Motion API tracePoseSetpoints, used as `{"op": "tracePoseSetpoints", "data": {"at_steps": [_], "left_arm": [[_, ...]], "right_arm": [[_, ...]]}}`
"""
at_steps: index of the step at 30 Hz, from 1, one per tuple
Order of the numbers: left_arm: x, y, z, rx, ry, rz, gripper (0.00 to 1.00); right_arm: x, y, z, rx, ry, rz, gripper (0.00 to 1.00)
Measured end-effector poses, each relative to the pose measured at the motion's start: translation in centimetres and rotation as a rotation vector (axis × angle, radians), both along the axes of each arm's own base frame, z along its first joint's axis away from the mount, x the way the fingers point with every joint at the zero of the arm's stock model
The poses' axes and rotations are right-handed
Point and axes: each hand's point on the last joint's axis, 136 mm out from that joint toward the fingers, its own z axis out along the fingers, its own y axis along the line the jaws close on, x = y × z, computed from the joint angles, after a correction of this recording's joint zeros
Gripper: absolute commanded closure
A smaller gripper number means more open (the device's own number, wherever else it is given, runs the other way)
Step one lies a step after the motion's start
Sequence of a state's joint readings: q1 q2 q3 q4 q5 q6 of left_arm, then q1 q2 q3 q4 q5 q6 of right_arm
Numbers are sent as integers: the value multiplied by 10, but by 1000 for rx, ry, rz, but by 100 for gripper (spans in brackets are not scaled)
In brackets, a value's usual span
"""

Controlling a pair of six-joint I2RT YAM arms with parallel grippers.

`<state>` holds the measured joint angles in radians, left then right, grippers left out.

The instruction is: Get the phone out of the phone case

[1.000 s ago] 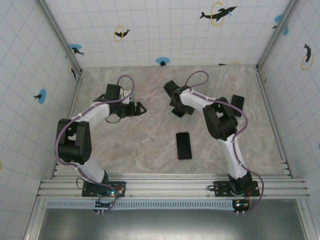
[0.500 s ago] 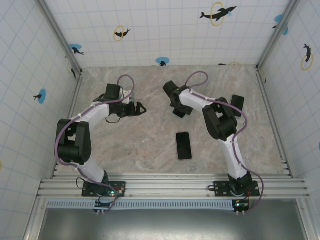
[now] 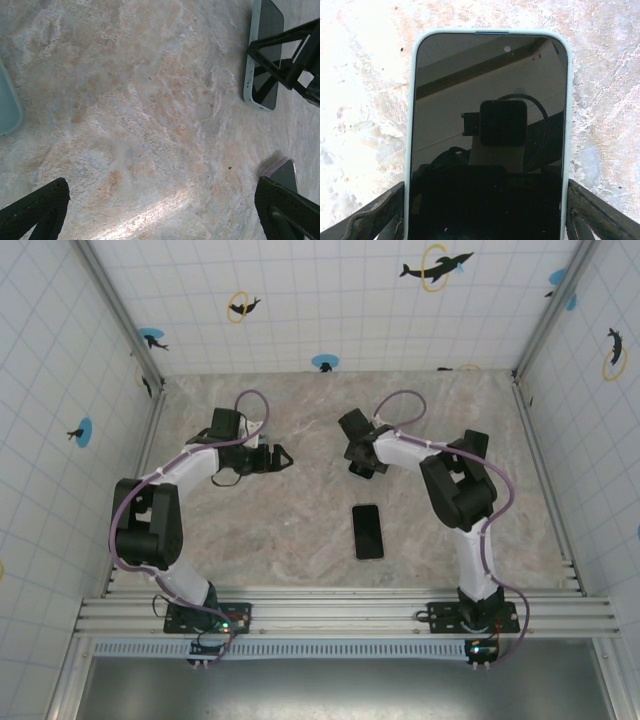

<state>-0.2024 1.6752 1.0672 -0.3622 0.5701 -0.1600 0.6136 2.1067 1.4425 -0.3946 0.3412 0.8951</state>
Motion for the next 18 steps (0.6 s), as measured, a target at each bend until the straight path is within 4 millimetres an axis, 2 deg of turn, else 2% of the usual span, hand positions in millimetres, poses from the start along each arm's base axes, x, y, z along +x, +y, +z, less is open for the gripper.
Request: {"op": "tracePoseSetpoints", "data": {"at_steps": [9,18], "left_arm": [[5,-6,9,-59,-9,23,5],[18,-18,41,-182,-70,89,9]], "right_arm": [[-25,9,6,79,-59,223,52],[-56,-3,13,153,-138,369,54]]}}
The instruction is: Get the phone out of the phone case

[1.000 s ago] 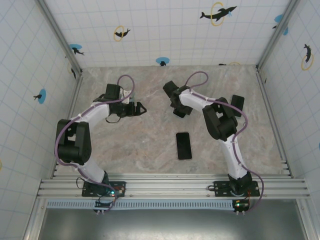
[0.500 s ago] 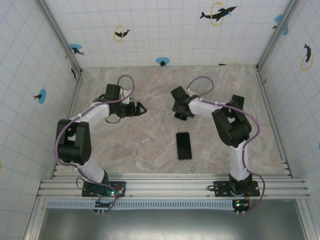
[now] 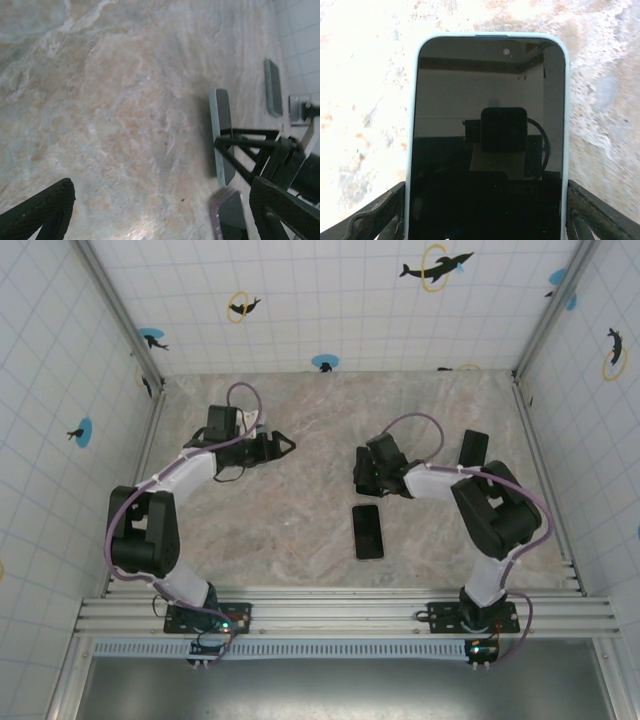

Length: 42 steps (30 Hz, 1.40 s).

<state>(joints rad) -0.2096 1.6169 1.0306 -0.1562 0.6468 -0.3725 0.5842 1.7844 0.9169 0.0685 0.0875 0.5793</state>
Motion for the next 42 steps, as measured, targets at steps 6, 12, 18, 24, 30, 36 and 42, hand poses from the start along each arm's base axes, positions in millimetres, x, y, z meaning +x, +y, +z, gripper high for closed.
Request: {"op": "tracePoseSetpoints", "data": {"at_steps": [6,12,18,24,30,36,42], "left_arm": [[1,-31,17,-54,-51,-10,12],[-6,-71,42,-89,-135,-36,14],[-23,-112,58,-120,-175,-86,17],[-22,-147,71,-138,-203,-127,28],[-21,-166,64,-134,-187,-145,44],[-24,-179,61,-133,-182,-168,69],[-25,-183,62,-143,-179,-169,84]], "right_arm": [[-8,1,31,79,-138,81,57],[-11,12,76,141,-310,174,57],[-17,18,111,185,-419,225,58],[-26,20,122,202,-456,262,59],[-33,20,128,213,-469,284,59],[-36,20,134,224,-482,290,59],[-38,20,137,227,-489,298,58]]}}
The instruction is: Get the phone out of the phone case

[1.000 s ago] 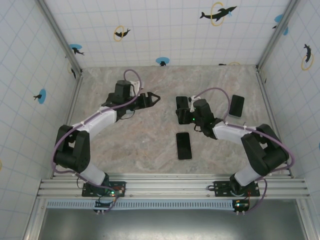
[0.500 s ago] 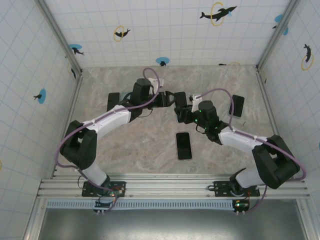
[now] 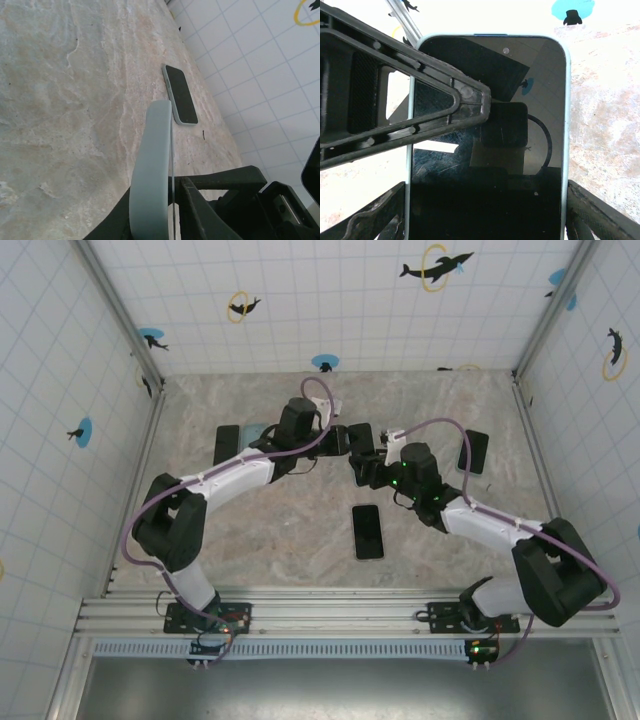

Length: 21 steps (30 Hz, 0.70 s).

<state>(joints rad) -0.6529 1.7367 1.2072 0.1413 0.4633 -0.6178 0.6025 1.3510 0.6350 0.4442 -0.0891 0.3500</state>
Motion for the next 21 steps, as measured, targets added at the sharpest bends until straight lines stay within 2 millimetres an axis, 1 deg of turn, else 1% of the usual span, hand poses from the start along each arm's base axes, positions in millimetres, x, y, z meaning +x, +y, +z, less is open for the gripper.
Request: {"op": "tracePoseSetpoints", "data": {"at_steps": [1,2,4,5,9,11,13,15,18,21], "left_arm": [[0,0,1,-4,2,1,89],[-1,-1,2,-13,9,-2,91],[-2,-3,5,-28,2,-16,92],[-2,-4,6,-33,4,-20,93],[-3,-5,8,-44,12,-23,96],[-4,-5,8,-49,20,-22,97],[-4,-6,8,-50,23,-18,98],[-2,-5,8,-49,21,-11,99],[2,-3,12,-66,21,6,100],[9,0,17,-88,16,31,99]], "right_arm": [[0,0,1,1,-2,1,58],[0,0,1,2,-3,1,57],[-1,-1,3,7,-8,0,52],[-1,-2,3,8,-12,-3,48],[-3,-4,5,14,-25,-9,21],[-5,-5,6,18,-34,-8,13],[-8,-5,5,18,-44,1,9],[-12,-6,6,15,-52,9,7],[-19,-9,9,19,-73,13,6],[-28,-17,10,25,-84,4,6]]}}
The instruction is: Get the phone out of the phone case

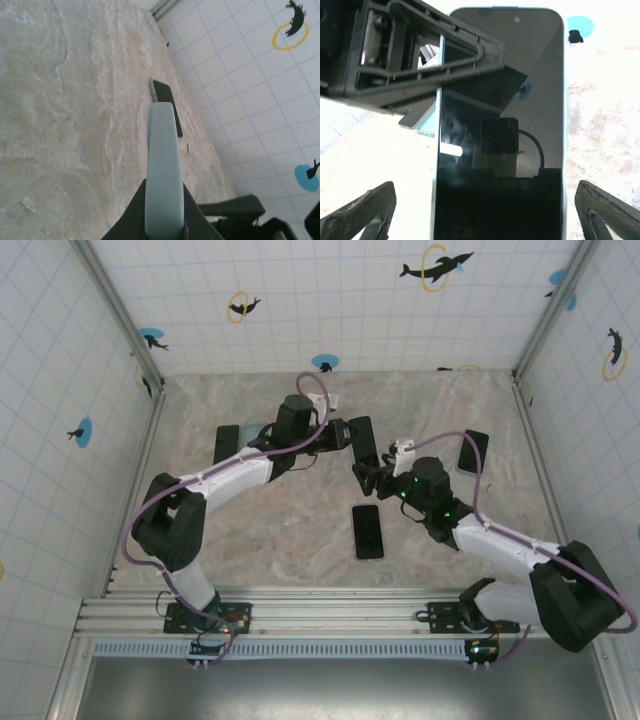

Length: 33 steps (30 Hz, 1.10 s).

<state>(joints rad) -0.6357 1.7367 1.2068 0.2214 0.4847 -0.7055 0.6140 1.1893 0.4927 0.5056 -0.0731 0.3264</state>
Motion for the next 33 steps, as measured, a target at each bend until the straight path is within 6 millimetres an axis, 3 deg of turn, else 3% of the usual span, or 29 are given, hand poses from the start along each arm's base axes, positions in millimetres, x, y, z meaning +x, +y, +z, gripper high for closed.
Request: {"op": "tracePoseSetpoints", "data": {"at_steps": [7,11,15,21,33], "left_arm": [[9,2,22,-76,-21,43,98],[7,6,42,-141,-38,65,98],[3,9,59,-221,-40,79,98],[0,10,72,-310,-15,91,99],[-7,13,90,-413,3,89,100]], "right_arm": [[-16,-19,1,117,27,-37,12],[-23,-24,1,253,86,-50,23],[-30,-22,7,414,141,-34,36],[-29,-16,40,633,146,3,47],[-30,-2,54,770,181,73,62]]}}
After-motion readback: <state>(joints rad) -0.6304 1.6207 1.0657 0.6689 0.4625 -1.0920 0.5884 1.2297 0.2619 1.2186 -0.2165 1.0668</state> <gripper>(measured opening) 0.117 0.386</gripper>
